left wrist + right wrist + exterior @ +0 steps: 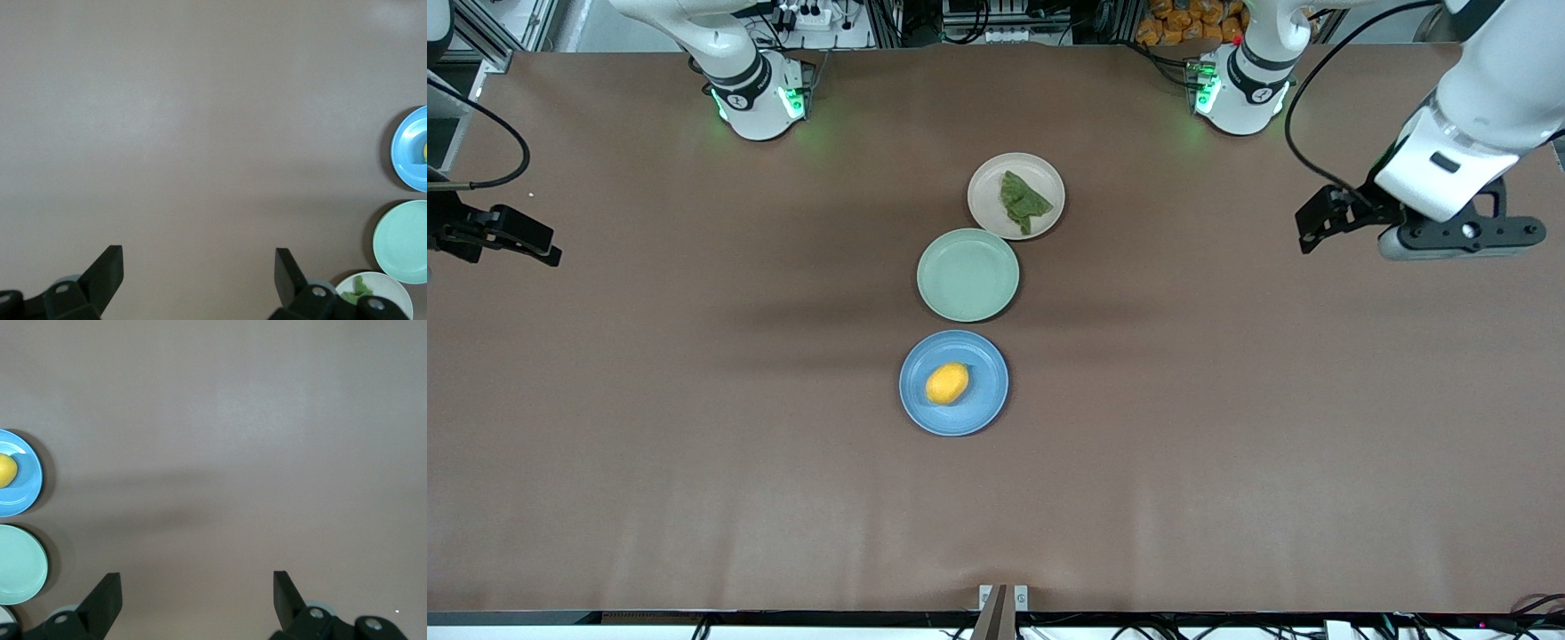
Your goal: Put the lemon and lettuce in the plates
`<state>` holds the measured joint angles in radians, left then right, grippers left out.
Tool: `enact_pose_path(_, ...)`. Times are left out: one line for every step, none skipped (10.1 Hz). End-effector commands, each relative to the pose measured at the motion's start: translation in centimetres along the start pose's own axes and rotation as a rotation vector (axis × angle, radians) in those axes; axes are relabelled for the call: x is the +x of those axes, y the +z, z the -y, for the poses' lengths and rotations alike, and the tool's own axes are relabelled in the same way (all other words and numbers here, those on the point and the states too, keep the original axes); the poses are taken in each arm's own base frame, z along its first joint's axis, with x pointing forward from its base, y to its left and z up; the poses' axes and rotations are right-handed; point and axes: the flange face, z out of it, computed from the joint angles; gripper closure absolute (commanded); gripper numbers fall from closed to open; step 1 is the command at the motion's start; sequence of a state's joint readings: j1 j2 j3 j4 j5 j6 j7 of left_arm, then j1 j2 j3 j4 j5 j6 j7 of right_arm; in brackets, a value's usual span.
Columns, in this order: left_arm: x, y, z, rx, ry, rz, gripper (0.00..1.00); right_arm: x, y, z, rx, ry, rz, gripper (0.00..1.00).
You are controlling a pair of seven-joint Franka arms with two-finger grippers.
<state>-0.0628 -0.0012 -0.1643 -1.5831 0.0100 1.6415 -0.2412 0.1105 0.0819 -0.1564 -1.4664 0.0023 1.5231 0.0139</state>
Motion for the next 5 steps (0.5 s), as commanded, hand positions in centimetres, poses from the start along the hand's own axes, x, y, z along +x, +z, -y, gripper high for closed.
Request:
enact_pose_path(-0.07, -1.03, 0.28, 0.028, 0.062, 0.017, 0.0, -0.25, -0.01, -0.24, -0.005, -0.001, -0.002, 0.0)
enact_pose_path(-0.33, -0.93, 0.79, 0.034, 0.113, 0.045, 0.0, -0.25, -0.01, -0.32, -0.005, 0.0, -0.002, 0.0)
enact_pose_path(-0.43, -1.35, 1.09, 0.035, 0.118, 0.051, 0.0, -0.25, -0.01, -0.32, -0.005, 0.0, -0.002, 0.0)
enact_pose_path(-0.65, -1.24, 0.76, 0.032, 0.123, 0.075, 0.0, -0.25, -0.01, -0.24, -0.005, -0.001, -0.002, 0.0)
enact_pose_path(-0.8, -1.63, 1.03, 0.026, 0.116, 0.076, 0.0, -0.25, -0.01, -0.24, -0.005, -0.001, -0.002, 0.0)
